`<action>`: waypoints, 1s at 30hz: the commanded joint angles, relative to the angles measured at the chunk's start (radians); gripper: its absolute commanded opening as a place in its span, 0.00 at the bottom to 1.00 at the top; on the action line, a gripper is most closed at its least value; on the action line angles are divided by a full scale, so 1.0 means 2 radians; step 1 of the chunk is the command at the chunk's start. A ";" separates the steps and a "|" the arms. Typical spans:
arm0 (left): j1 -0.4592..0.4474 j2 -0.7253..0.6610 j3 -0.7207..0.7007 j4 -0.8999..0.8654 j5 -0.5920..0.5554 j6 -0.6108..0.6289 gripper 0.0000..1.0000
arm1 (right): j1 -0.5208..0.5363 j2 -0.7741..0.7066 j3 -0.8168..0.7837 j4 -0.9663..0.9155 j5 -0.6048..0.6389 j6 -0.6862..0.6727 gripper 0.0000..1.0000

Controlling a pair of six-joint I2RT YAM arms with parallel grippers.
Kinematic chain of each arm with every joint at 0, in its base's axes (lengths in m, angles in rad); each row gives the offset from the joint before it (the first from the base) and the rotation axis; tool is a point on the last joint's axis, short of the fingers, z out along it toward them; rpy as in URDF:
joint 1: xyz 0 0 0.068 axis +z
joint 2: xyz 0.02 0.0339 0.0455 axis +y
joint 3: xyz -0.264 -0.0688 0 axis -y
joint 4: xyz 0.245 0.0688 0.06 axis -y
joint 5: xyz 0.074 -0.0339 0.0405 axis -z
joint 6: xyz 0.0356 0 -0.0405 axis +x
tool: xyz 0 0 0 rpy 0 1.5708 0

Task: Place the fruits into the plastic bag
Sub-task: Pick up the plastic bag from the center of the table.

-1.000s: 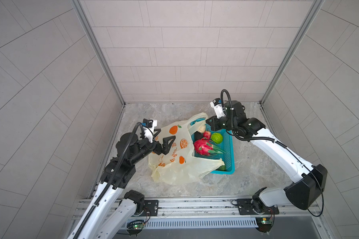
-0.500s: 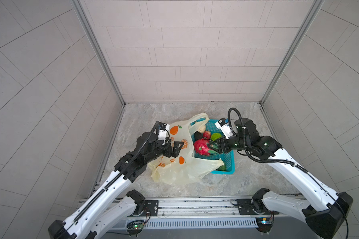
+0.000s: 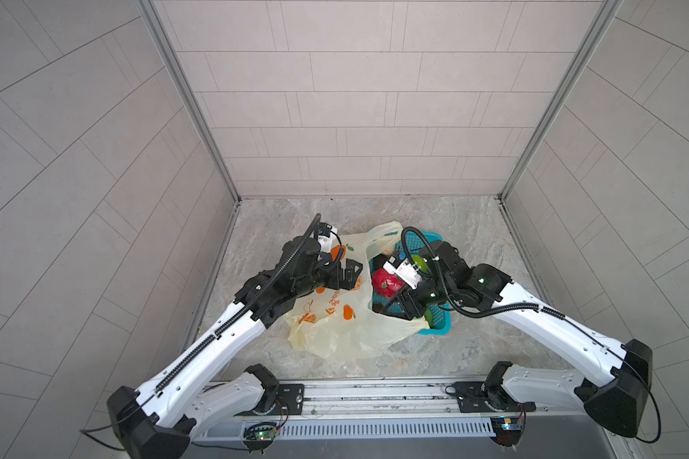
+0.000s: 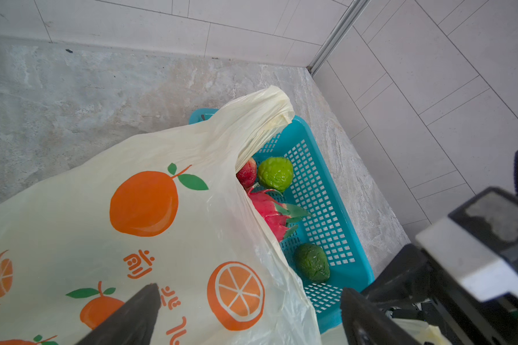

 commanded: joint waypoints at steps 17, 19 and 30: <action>-0.164 0.242 0.199 -0.218 -0.204 -0.009 1.00 | -0.028 -0.065 -0.024 0.030 0.042 -0.005 0.57; -0.171 0.261 0.210 -0.228 -0.208 -0.009 1.00 | -0.046 -0.082 -0.031 0.033 0.037 -0.001 0.57; -0.172 0.300 0.222 -0.304 -0.293 -0.046 0.97 | -0.141 -0.139 -0.058 0.035 -0.010 0.010 0.57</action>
